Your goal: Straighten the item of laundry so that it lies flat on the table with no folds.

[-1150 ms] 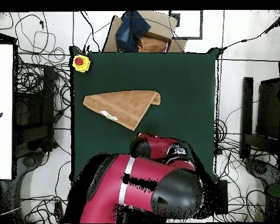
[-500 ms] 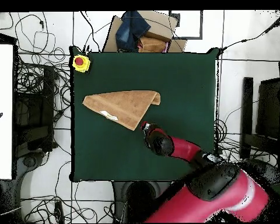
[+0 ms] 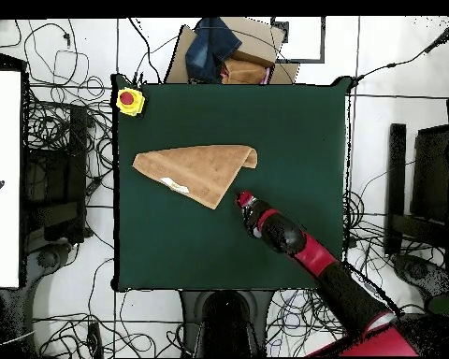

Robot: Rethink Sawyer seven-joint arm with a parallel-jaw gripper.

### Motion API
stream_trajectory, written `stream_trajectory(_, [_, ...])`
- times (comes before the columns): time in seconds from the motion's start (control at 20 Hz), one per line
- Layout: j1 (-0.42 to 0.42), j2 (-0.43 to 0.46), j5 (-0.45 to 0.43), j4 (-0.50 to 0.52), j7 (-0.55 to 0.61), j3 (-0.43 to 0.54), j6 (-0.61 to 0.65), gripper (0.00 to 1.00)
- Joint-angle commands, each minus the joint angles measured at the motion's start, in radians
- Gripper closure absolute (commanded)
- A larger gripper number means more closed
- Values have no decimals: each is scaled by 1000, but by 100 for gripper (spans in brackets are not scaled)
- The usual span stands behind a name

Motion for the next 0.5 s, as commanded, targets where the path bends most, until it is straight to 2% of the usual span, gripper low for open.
stream_trajectory(0.05, [182, 168, -98, -84, -106, 188, 29, 0])
stream_trajectory(0.3, [243, 112, -95, -71, -26, 164, -18, 0])
stream_trajectory(0.5, [254, 120, -94, -56, 0, 202, -46, 0])
